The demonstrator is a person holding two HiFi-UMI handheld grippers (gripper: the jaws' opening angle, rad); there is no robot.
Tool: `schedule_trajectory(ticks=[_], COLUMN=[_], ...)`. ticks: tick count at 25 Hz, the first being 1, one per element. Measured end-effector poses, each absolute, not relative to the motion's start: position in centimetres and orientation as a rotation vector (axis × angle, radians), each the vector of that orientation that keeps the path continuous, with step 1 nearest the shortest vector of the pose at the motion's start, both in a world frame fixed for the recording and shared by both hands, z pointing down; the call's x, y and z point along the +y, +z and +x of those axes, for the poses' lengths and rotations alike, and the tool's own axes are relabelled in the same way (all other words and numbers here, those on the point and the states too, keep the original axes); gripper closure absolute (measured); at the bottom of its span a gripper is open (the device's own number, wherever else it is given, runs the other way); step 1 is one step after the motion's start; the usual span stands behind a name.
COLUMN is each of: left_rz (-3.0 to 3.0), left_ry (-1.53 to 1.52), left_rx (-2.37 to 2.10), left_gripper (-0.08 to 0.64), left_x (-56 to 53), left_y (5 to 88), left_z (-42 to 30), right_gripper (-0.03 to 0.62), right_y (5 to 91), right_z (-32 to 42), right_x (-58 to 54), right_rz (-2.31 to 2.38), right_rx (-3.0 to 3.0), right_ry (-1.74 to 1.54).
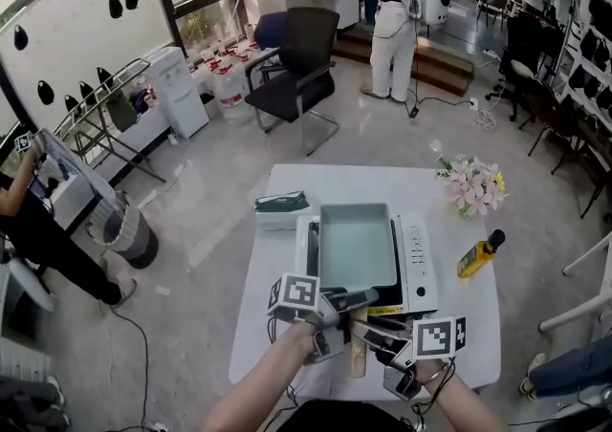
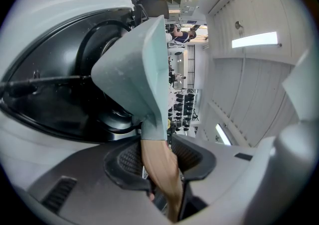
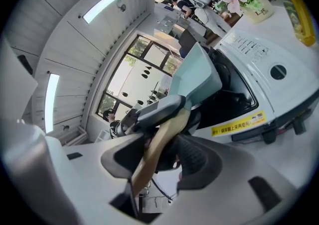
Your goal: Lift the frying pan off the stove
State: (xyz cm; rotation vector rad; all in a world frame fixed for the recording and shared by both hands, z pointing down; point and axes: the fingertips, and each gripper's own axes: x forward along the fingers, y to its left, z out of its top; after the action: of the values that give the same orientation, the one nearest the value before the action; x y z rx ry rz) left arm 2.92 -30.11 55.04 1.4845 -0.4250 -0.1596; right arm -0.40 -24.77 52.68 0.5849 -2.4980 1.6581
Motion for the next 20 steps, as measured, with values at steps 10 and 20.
schedule_trajectory(ticks=[10,20], left_rz=[1.494,1.499], left_ry=[-0.159,-0.162], left_rx=[-0.422,-0.430], left_gripper=[0.411,0.411], left_x=[-30.32,-30.42], left_y=[55.34,55.15], left_z=[3.03,3.00], right_gripper=[0.388,0.396], right_y=[53.43,53.26], right_z=[-0.97,-0.96], right_x=[-25.13,-25.22], right_rz=[0.480,0.499], right_rx=[-2.449,-2.450], right_ry=[1.716,1.737])
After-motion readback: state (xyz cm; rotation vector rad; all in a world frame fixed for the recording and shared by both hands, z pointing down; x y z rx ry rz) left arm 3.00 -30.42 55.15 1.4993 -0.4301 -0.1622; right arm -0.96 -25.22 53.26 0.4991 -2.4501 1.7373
